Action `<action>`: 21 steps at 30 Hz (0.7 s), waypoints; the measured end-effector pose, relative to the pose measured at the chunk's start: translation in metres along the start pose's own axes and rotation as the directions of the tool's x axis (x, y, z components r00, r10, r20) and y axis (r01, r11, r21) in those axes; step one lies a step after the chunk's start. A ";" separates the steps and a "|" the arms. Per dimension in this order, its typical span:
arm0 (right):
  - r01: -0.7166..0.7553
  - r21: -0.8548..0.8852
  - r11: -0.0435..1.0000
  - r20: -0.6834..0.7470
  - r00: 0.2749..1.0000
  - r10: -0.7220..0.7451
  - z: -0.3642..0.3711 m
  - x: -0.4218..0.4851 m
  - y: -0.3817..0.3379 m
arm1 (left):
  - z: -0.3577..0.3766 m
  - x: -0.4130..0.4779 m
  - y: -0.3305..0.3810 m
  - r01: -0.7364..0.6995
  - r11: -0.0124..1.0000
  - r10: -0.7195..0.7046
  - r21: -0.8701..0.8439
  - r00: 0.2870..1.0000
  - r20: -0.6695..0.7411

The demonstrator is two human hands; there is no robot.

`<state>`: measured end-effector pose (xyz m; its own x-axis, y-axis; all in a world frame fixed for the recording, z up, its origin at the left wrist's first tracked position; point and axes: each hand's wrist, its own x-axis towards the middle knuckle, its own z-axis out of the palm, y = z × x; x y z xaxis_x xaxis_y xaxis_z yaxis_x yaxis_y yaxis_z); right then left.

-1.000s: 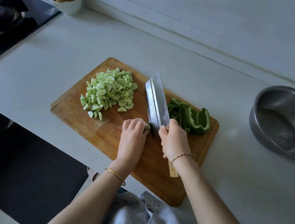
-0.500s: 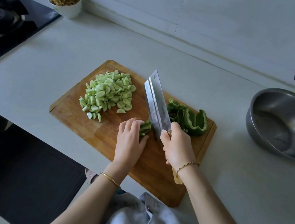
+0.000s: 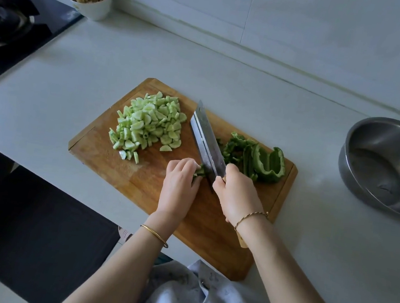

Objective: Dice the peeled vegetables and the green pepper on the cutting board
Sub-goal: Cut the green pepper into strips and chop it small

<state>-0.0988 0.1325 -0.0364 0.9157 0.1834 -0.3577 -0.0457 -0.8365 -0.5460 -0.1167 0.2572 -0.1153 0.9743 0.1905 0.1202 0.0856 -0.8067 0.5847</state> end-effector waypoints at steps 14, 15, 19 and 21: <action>-0.008 0.253 0.967 -0.107 0.994 0.037 0.005 0.003 0.011 | -0.001 -0.003 0.003 0.005 1.000 -0.005 -0.009 1.000 -0.007; 0.001 0.240 0.971 -0.104 0.994 0.024 0.005 0.002 0.011 | -0.001 -0.004 0.003 0.004 1.000 -0.004 -0.009 1.000 -0.004; 0.015 0.215 0.976 -0.075 0.997 0.001 0.006 -0.002 0.011 | -0.001 -0.006 0.002 0.002 1.000 -0.002 -0.026 1.000 -0.006; 0.012 0.191 0.982 -0.066 0.998 0.000 0.005 -0.003 0.009 | 0.000 -0.005 0.002 0.000 0.999 0.000 -0.041 1.000 -0.017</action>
<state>-0.1040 0.1268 -0.0446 0.9399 0.1487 -0.3072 -0.1098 -0.7205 -0.6847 -0.1218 0.2543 -0.1145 0.9706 0.2003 0.1335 0.0767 -0.7831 0.6171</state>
